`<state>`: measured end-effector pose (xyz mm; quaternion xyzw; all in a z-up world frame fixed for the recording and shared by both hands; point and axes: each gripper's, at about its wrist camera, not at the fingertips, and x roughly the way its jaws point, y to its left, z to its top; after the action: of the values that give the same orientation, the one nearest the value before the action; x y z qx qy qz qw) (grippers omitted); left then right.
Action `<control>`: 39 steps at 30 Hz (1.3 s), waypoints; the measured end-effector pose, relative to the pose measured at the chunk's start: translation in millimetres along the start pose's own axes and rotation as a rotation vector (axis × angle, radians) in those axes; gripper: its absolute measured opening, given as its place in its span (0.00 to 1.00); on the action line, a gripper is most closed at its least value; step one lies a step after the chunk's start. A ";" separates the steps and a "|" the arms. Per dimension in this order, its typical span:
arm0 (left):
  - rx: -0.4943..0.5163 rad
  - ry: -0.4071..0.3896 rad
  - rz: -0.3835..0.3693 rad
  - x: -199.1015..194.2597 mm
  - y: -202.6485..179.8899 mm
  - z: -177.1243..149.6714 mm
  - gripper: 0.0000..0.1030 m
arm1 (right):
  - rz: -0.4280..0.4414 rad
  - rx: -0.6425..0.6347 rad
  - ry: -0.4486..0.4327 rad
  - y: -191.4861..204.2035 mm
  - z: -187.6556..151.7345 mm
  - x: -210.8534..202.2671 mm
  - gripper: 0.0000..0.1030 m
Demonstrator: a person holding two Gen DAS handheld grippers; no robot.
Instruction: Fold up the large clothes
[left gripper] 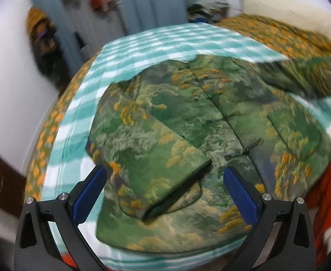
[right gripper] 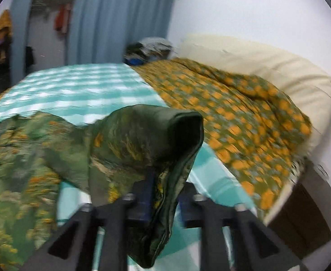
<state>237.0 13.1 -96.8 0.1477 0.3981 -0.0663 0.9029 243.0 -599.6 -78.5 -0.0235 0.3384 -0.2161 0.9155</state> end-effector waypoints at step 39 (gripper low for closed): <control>-0.635 0.072 0.052 45.9 286.1 -12.5 0.18 | 0.401 -0.171 -0.057 159.5 -52.4 -123.0 0.69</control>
<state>327.2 288.1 -77.5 -0.1292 0.4265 0.0898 0.8907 187.2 -399.2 -74.0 -0.0393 0.3276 0.0005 0.9440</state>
